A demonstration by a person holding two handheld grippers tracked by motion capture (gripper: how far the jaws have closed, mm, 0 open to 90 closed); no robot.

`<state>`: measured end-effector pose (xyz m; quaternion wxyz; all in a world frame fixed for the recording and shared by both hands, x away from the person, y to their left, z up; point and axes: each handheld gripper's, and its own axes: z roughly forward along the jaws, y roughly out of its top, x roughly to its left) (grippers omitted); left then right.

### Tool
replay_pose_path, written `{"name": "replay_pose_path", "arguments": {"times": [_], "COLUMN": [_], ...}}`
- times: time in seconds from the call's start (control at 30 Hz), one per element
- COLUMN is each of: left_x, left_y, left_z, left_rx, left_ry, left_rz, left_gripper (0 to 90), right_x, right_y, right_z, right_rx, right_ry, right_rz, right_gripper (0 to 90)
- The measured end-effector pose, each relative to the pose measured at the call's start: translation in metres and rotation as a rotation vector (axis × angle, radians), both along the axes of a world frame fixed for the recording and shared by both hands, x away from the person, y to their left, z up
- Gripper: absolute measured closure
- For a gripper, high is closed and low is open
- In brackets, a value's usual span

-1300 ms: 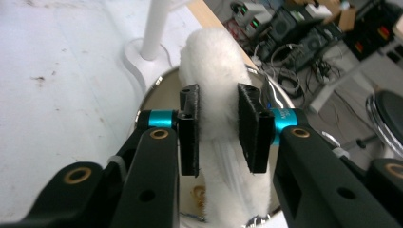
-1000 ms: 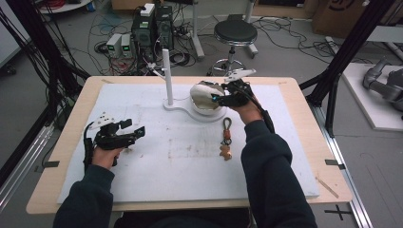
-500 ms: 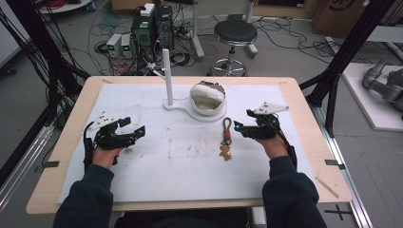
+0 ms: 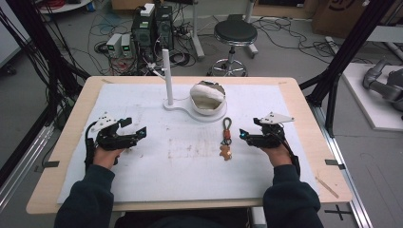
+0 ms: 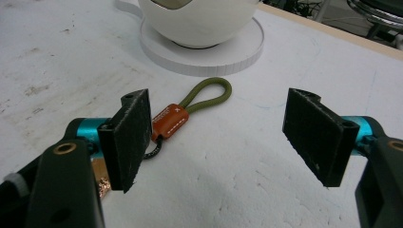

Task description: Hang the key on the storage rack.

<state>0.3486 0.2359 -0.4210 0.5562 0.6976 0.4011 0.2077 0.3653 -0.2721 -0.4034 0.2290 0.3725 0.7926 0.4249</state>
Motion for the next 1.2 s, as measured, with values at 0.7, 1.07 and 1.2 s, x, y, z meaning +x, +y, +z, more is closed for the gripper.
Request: {"name": "replay_pose_path", "arguments": {"times": [0.7,1.07,1.2], "left_x": [-0.003,-0.001,0.000], "left_y": [-0.003,0.002,0.001], "left_z": [-0.002,-0.008,-0.009], "left_rx": [0.027,0.034,0.033], "left_ry": [0.027,0.058,0.063], "left_rz": [-0.001,0.030,0.023], "left_gripper": [18.8,18.9,19.1], "right_x": [0.003,0.015,0.022], "right_y": [0.011,0.039,0.047], "right_z": [-0.011,-0.026,-0.032], "right_rx": [0.003,-0.030,-0.048], "right_ry": [0.103,0.163,0.179], "right_rz": [-0.010,-0.053,-0.075], "right_gripper": [25.6,34.6,36.3]}}
